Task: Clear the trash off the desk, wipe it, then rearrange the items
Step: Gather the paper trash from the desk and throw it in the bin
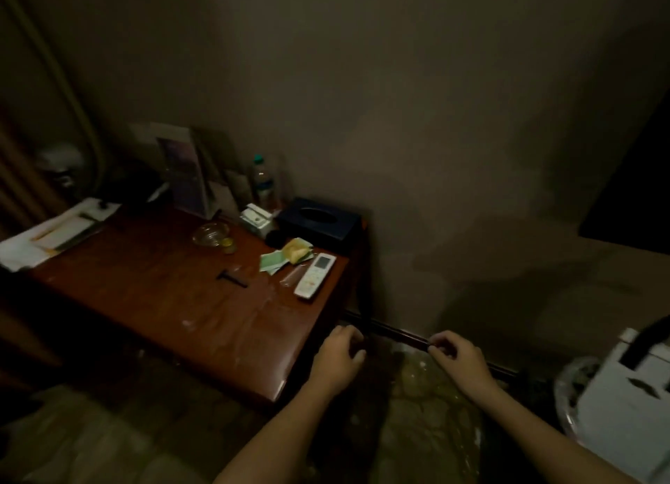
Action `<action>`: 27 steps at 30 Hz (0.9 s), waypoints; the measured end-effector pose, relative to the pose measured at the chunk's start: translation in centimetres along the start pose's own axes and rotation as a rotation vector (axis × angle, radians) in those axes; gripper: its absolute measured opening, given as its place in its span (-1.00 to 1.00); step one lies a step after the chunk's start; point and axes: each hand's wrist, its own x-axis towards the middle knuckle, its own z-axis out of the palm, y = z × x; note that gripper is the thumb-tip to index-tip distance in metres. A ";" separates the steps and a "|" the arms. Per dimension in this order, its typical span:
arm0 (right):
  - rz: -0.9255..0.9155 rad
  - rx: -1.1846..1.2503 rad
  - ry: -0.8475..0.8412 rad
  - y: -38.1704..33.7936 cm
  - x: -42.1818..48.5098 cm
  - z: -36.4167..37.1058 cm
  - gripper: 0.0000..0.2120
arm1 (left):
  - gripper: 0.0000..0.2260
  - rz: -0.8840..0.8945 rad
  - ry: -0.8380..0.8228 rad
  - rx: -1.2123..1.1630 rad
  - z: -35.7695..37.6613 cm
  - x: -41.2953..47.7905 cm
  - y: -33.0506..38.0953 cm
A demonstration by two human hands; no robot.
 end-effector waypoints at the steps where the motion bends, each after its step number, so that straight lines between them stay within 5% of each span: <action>1: -0.019 -0.006 -0.017 -1.2 -0.1 2.2 -0.92 | -0.80 -0.014 0.015 -0.001 -1.7 -0.6 -1.9; 15: -0.124 -0.095 -0.265 -16.6 4.5 26.2 -0.90 | -0.77 -0.302 0.210 0.142 -19.9 -8.1 -23.6; 27: -0.123 -0.281 -0.237 -23.3 18.5 36.8 -0.75 | -0.74 -0.385 0.183 0.147 -27.8 4.4 -32.3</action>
